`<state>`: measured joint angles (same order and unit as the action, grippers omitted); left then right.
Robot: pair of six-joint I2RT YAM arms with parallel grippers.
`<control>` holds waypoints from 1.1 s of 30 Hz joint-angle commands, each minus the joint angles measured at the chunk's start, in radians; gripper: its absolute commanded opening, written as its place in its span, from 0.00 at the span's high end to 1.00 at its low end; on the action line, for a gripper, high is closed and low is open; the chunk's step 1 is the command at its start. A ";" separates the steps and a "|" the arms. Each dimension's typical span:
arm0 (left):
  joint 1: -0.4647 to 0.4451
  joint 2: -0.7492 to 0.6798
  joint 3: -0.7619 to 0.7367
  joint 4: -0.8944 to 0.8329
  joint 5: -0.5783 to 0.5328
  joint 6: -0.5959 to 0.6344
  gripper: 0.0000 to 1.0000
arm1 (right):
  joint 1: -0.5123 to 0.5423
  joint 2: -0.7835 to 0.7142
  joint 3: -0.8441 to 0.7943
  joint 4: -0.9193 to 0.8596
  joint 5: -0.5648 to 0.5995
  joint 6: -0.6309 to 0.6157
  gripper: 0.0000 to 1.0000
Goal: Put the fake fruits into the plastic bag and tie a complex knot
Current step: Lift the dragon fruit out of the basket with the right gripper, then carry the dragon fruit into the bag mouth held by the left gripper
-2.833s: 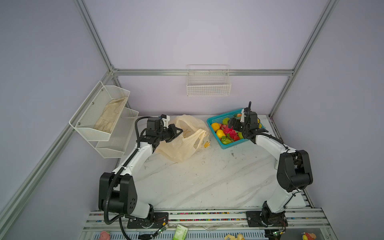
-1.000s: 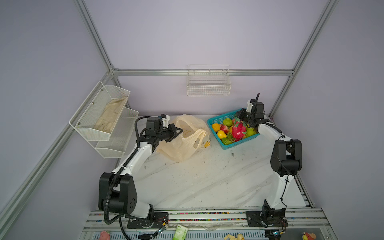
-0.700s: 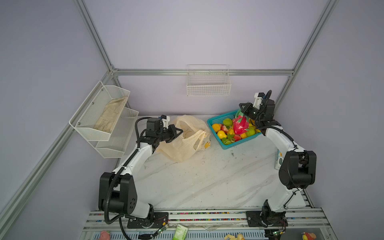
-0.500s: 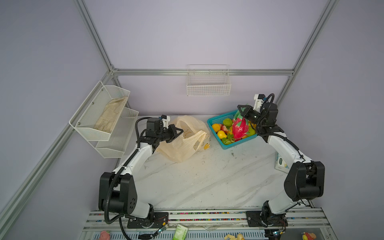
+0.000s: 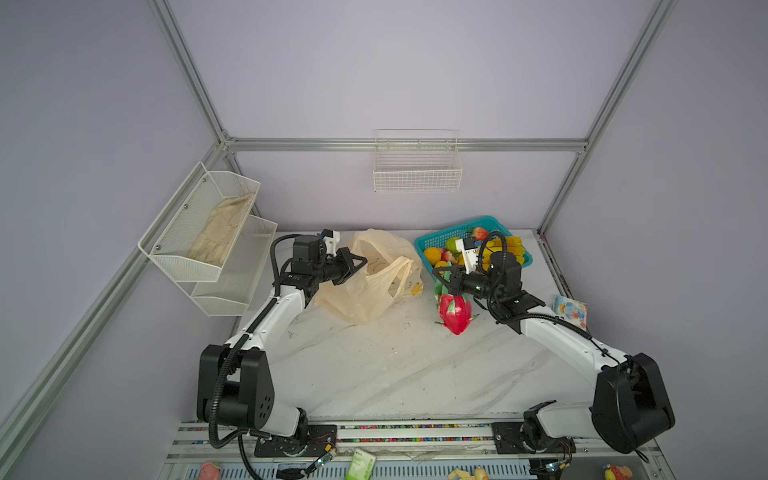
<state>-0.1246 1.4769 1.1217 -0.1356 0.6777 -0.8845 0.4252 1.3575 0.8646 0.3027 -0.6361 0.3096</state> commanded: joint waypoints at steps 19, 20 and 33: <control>-0.004 -0.001 -0.009 0.030 0.078 0.034 1.00 | 0.094 0.237 0.108 0.530 -0.064 -0.022 1.00; -0.007 0.000 -0.006 0.022 0.077 0.047 1.00 | 0.093 0.237 0.115 0.543 -0.060 -0.018 1.00; -0.056 -0.010 0.027 -0.073 -0.001 0.206 1.00 | 0.097 0.262 0.223 0.651 -0.026 0.146 1.00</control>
<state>-0.1738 1.4773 1.1217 -0.2028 0.6991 -0.7418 0.5121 1.6226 1.0435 0.8341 -0.6701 0.3870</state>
